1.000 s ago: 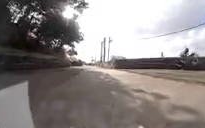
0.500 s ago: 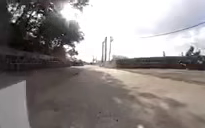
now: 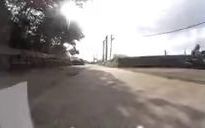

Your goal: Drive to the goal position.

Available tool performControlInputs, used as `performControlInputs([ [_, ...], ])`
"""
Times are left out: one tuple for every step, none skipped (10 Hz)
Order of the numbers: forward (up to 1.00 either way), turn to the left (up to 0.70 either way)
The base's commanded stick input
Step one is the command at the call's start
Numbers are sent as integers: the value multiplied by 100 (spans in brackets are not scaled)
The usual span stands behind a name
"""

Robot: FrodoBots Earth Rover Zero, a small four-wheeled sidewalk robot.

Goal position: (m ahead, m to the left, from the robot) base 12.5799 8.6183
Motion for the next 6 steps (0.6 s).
performControlInputs([
  [70,0],
  [70,0],
  [70,0],
  [70,0],
  [70,0],
  [70,0],
])
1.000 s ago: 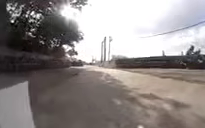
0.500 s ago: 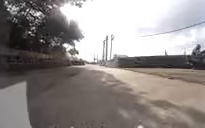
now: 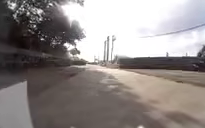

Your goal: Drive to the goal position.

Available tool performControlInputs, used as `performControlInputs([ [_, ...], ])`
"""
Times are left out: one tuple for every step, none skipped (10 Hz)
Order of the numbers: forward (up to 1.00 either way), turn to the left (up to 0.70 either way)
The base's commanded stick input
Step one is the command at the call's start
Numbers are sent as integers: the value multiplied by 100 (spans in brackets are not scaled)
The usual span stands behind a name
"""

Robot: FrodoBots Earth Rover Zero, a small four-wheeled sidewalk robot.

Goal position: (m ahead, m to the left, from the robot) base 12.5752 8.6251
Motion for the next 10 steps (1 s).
performControlInputs([
  [70,0],
  [70,0],
  [70,0],
  [70,0],
  [70,0],
  [70,0],
  [70,0],
  [70,0],
  [70,0],
  [70,0],
])
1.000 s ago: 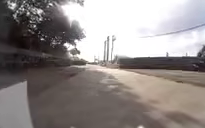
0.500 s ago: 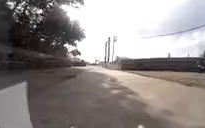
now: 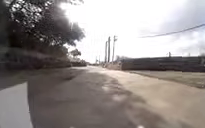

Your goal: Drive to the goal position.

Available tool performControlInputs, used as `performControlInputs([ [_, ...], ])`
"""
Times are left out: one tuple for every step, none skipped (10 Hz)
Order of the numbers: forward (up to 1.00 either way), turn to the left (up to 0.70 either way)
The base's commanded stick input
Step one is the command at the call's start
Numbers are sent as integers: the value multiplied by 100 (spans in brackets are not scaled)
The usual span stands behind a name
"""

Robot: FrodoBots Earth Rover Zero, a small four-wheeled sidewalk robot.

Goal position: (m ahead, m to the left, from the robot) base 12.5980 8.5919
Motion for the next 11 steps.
performControlInputs([
  [70,0],
  [70,0],
  [70,0],
  [70,0],
  [70,0],
  [70,0],
  [72,0],
  [80,0],
  [85,0],
  [85,0],
  [89,0],
])
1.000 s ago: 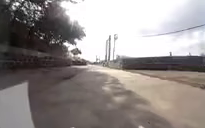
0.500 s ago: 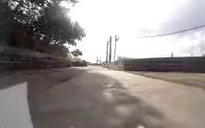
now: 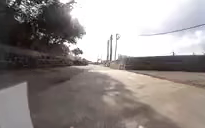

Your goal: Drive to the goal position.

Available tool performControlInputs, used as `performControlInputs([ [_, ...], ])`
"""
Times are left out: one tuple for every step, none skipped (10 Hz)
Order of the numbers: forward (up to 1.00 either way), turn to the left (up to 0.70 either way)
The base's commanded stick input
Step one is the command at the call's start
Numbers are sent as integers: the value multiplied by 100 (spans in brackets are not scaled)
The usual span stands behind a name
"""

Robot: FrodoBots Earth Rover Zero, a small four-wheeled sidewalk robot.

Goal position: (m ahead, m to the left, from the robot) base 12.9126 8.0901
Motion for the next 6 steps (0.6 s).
performControlInputs([
  [97,0],
  [100,0],
  [100,0],
  [100,0],
  [100,0],
  [100,0],
])
